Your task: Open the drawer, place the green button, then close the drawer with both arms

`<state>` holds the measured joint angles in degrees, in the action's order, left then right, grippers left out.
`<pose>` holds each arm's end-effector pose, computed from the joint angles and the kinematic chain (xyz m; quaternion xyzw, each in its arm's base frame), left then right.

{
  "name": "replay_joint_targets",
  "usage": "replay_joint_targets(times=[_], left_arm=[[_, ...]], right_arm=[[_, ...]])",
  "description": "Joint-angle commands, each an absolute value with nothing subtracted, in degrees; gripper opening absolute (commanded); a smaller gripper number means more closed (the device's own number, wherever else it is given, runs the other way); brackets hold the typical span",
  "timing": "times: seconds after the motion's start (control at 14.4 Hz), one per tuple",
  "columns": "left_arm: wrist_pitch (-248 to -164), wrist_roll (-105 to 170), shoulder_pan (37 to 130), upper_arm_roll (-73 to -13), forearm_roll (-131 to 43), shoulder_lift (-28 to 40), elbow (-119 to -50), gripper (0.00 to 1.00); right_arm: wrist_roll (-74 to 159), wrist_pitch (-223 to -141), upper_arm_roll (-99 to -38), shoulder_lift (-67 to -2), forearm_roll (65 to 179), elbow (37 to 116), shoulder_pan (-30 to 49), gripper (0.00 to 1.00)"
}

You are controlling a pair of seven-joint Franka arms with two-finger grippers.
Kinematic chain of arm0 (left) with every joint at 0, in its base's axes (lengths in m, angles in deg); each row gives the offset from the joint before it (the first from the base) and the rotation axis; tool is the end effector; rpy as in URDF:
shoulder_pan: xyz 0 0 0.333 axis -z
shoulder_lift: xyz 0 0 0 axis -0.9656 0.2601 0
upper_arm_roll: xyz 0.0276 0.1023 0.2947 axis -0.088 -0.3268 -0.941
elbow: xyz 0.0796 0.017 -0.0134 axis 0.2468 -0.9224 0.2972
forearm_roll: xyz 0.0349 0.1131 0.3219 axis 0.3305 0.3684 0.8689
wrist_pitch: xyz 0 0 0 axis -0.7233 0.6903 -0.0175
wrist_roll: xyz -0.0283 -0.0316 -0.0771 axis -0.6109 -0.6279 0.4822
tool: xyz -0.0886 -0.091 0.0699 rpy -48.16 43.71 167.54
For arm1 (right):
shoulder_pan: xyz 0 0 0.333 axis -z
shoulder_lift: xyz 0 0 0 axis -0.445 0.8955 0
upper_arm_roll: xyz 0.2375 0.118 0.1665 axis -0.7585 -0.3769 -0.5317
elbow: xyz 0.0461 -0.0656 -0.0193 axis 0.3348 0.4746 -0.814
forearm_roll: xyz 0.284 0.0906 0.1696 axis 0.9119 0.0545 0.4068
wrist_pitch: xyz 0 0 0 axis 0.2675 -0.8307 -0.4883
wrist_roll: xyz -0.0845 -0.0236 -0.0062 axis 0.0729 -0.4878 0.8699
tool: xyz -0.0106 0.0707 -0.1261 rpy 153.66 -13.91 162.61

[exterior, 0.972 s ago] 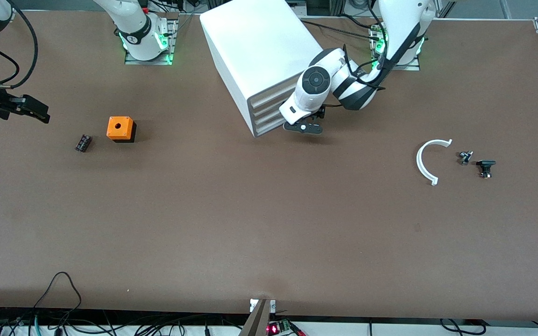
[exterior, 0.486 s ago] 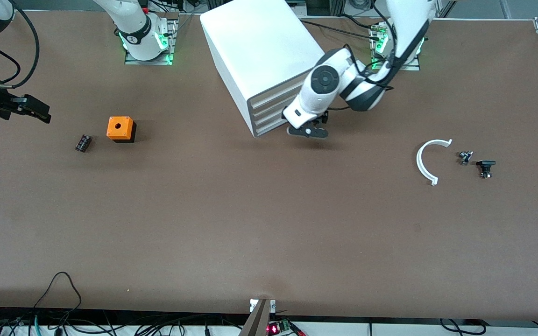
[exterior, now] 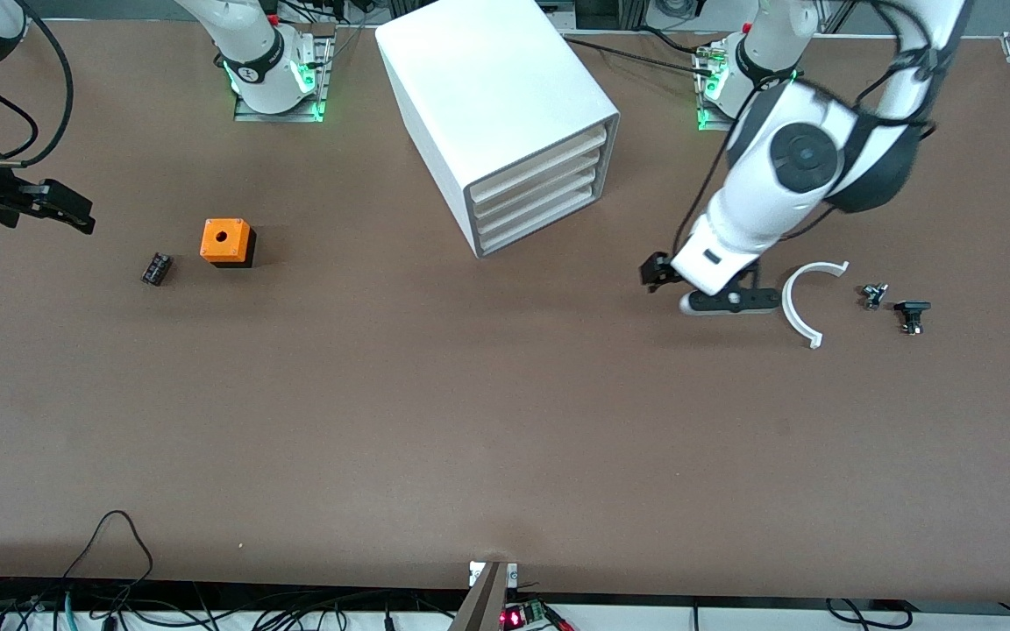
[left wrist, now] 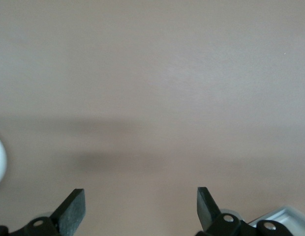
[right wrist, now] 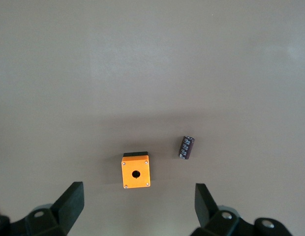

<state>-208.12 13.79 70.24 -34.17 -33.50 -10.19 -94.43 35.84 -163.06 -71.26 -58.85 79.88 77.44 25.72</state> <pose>0.5140 -0.2021 0.4053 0.9993 0.0211 -0.0011 0.0298 0.5006 -0.0289 0.5336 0.9987 -0.0251 -0.0178 0.0410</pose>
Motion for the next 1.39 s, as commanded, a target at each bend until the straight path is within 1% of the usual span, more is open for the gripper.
replay_joint_targets(times=[0.0, 0.07, 0.14, 0.21, 0.35, 0.49, 0.56, 0.62, 0.83, 1.32], left_arm=[[-200.39, 25.93, 70.97, -39.70, -33.03, -17.03, -92.24, 1.00], [-197.41, 30.59, 70.97, -41.12, -33.03, -19.14, -90.93, 1.00], [-193.37, 37.51, 71.06, -44.26, -32.42, -23.17, -90.13, 1.00], [-191.68, 40.10, 71.06, -46.38, -32.33, -24.77, -90.03, 1.00], [-187.73, 45.81, 71.06, -50.95, -32.33, -26.28, -87.77, 1.00], [-182.37, 51.35, 71.15, -55.00, -32.59, -26.20, -82.68, 1.00], [-180.43, 53.29, 71.23, -55.80, -32.85, -26.11, -80.91, 1.00], [-180.24, 53.92, 71.23, -55.89, -32.77, -25.76, -80.37, 1.00], [-180.24, 53.93, 71.41, -55.72, -32.94, -23.39, -80.11, 1.00], [-180.24, 48.04, 72.03, -55.54, -33.03, -22.69, -79.93, 1.00]], right_arm=[[36.70, -164.28, -71.60, -59.90, 80.37, 78.31, 25.98, 1.00], [36.78, -163.93, -71.60, -59.90, 80.45, 78.13, 25.98, 1.00], [36.61, -163.67, -71.60, -59.99, 80.63, 77.87, 25.98, 1.00], [36.17, -163.84, -71.60, -59.99, 80.63, 77.87, 26.07, 1.00], [35.56, -164.28, -71.60, -59.90, 80.72, 77.69, 25.98, 1.00], [35.55, -163.93, -71.60, -59.81, 81.51, 77.08, 25.98, 1.00], [35.55, -163.93, -71.60, -59.81, 81.51, 77.08, 25.98, 1.00], [35.55, -163.75, -71.52, -59.81, 81.51, 76.99, 25.98, 1.00], [35.73, -163.58, -71.43, -59.81, 81.60, 76.99, 26.07, 1.00], [35.64, -163.58, -71.43, -59.73, 81.86, 76.73, 25.98, 1.00]])
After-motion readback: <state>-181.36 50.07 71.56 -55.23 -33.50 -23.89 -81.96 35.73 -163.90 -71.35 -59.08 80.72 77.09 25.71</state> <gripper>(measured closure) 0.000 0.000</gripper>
